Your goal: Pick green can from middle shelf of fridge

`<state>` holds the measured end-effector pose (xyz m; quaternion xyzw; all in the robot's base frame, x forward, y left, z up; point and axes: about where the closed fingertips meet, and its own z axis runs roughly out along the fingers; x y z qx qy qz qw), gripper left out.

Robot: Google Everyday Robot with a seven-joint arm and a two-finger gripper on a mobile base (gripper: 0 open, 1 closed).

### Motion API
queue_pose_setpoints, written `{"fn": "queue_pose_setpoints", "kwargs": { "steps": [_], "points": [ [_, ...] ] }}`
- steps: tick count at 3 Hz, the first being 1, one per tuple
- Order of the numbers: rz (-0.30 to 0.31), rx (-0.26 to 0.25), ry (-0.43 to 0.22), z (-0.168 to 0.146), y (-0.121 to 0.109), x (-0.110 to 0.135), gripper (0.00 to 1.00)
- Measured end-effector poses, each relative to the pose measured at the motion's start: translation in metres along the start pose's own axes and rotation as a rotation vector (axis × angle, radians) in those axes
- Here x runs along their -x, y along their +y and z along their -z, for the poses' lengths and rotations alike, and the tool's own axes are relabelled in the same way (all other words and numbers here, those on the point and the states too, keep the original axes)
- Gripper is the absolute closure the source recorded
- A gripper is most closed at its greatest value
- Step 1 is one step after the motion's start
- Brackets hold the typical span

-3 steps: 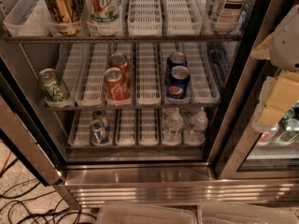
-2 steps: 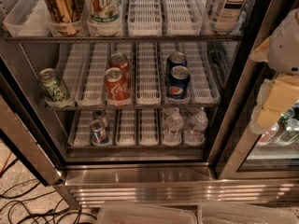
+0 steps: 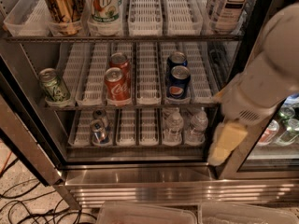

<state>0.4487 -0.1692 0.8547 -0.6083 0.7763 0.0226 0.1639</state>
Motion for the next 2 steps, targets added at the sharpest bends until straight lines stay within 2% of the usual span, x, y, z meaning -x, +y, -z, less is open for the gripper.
{"fn": "queue_pose_setpoints", "kwargs": {
  "steps": [1, 2],
  "points": [
    [0.029, 0.041, -0.072, -0.0615, 0.0308, 0.0093, 0.00],
    [0.035, 0.026, -0.080, -0.0673, 0.0313, 0.0115, 0.00]
  ]
}}
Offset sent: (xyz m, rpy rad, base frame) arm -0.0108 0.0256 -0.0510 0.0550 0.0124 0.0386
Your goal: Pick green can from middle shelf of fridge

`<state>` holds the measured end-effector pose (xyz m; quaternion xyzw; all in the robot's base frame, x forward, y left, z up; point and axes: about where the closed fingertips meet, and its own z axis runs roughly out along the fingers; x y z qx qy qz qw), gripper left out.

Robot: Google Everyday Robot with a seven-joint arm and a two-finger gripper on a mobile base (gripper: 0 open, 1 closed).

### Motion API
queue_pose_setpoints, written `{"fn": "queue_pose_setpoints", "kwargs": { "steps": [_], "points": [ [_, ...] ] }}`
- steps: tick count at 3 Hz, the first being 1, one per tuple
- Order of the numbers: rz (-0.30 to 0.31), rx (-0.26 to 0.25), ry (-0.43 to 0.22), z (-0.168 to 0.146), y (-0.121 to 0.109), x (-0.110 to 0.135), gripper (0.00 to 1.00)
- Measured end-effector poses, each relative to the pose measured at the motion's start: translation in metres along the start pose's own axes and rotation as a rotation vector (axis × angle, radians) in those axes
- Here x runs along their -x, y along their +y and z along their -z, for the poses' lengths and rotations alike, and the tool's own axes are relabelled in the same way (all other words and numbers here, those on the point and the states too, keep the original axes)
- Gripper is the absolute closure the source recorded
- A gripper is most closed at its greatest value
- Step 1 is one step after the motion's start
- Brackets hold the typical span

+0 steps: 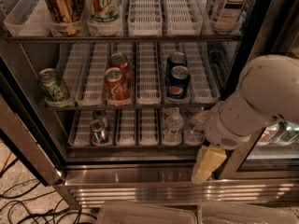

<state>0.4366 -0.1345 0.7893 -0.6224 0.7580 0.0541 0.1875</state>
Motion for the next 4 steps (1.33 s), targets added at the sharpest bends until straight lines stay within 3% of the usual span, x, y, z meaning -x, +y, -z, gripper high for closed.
{"fn": "queue_pose_setpoints", "kwargs": {
  "steps": [1, 2, 4],
  "points": [
    [0.010, 0.003, -0.018, -0.001, -0.001, 0.002, 0.00],
    [-0.005, -0.027, -0.146, -0.012, -0.009, 0.014, 0.00],
    [-0.112, -0.175, -0.518, -0.043, -0.003, 0.054, 0.00]
  ]
}}
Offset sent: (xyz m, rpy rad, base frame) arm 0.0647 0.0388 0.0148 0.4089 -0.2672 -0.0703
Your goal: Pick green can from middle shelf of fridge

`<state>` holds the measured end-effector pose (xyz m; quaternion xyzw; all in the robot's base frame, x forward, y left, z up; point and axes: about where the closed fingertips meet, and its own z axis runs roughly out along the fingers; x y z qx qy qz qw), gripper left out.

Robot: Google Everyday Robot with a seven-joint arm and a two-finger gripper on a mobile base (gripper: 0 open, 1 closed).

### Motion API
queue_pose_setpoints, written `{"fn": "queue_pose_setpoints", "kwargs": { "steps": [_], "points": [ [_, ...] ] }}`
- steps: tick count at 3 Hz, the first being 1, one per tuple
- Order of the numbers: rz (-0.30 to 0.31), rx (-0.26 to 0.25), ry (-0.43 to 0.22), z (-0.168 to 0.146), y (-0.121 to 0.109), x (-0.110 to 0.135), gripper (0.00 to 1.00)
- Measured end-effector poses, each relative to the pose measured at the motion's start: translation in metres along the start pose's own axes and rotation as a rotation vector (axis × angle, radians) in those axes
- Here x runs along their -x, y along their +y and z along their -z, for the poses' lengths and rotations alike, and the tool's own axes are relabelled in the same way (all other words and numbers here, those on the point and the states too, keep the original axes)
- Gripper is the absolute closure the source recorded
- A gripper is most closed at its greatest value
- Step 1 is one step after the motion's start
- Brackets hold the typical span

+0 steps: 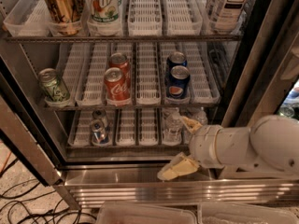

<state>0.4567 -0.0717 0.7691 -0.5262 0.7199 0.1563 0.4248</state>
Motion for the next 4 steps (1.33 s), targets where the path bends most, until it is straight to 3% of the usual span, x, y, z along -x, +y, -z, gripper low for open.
{"fn": "queue_pose_setpoints", "kwargs": {
  "steps": [1, 2, 3, 4],
  "points": [
    [-0.117, -0.140, -0.201, -0.009, -0.020, -0.005, 0.00],
    [-0.178, -0.292, -0.348, 0.005, -0.040, -0.019, 0.00],
    [-0.098, -0.403, -0.440, 0.023, -0.026, -0.026, 0.00],
    [-0.039, -0.475, -0.499, 0.052, -0.028, -0.012, 0.00]
  ]
}}
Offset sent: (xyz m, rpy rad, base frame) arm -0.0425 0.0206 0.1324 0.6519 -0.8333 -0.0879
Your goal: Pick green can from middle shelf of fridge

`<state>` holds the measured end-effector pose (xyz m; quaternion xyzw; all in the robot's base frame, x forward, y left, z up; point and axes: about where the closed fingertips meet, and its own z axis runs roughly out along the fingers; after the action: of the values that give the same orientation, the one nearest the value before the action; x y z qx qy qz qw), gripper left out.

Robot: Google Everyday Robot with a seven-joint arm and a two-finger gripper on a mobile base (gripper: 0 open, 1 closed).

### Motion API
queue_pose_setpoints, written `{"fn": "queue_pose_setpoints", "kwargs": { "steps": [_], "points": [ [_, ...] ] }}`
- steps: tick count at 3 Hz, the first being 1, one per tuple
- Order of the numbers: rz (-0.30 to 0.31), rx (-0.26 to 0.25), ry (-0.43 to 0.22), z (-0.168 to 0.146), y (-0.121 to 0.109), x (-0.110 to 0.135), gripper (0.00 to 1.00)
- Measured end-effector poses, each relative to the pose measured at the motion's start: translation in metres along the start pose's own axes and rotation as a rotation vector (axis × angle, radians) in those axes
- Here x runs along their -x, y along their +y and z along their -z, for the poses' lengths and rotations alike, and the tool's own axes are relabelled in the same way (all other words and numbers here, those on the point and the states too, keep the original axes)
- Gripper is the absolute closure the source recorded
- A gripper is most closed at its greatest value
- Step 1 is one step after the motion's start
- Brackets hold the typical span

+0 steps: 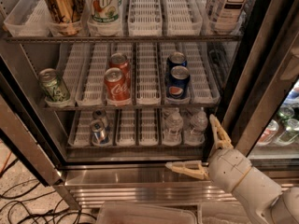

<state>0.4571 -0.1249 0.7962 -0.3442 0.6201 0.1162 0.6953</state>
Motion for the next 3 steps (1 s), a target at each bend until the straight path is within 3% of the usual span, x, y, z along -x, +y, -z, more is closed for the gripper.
{"fn": "queue_pose_setpoints", "kwargs": {
  "steps": [1, 2, 3],
  "points": [
    [0.001, 0.000, 0.000, 0.000, 0.000, 0.000, 0.00],
    [0.019, 0.008, -0.060, -0.007, 0.017, 0.011, 0.00],
    [0.058, 0.042, -0.133, -0.014, 0.052, 0.044, 0.00]
  ]
}}
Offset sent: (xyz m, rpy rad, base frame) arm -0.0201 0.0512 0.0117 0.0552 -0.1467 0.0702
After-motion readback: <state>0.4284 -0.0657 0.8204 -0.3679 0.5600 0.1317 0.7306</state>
